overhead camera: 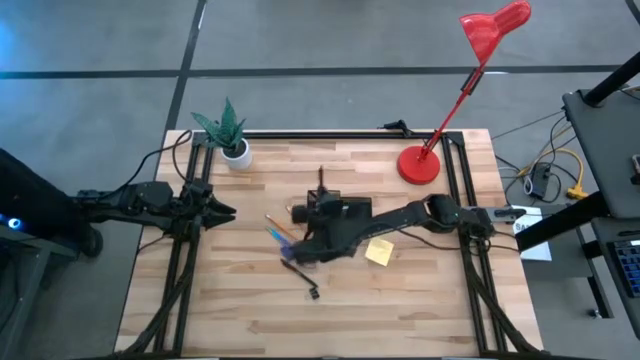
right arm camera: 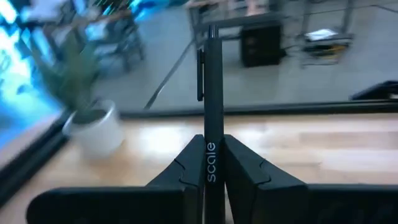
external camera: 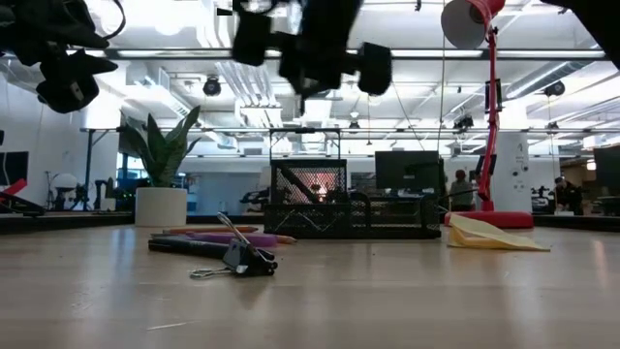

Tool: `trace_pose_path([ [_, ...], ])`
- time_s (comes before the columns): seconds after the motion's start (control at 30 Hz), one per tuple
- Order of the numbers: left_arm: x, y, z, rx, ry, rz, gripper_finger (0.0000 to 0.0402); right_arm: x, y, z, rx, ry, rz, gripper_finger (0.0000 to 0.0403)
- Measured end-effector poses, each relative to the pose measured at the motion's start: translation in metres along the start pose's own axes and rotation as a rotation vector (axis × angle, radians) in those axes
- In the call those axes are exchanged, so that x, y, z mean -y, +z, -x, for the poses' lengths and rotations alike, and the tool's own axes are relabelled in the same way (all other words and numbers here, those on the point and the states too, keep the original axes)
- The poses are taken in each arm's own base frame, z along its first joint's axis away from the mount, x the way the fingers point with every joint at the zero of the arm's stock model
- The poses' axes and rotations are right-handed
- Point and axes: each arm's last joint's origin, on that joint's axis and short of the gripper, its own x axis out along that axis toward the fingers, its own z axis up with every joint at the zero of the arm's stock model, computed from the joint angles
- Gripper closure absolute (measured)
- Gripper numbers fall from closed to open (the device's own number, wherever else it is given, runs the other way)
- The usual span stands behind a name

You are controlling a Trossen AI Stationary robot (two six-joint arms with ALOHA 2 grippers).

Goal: Pick and place office supplies into organizer
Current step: Put the bottom black pen into the desk organizer

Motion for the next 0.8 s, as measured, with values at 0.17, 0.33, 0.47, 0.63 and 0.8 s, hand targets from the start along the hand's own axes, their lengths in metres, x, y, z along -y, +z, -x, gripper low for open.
trace_pose_path([
  [0.17, 0.0, 0.001, 0.0, 0.001, -0.004, 0.0, 0.0285, 0.005, 0.006, -0.014, 0.011, -0.044, -0.058, 0.0372],
  [0.33, 0.001, 0.001, 0.001, -0.009, -0.018, 0.002, 0.0285, 0.006, 0.025, -0.041, -0.111, -0.138, -0.196, 0.037],
  [0.47, 0.003, 0.002, 0.002, -0.014, -0.04, 0.002, 0.0285, 0.002, 0.031, -0.056, -0.106, -0.134, -0.126, 0.0366],
  [0.63, 0.002, 0.002, 0.003, -0.013, -0.043, 0.002, 0.0285, -0.014, 0.027, -0.073, -0.066, -0.083, -0.068, 0.0365],
  [0.8, 0.002, 0.002, 0.003, -0.013, -0.045, 0.001, 0.0285, -0.021, 0.009, -0.076, 0.017, -0.07, -0.017, 0.0365],
])
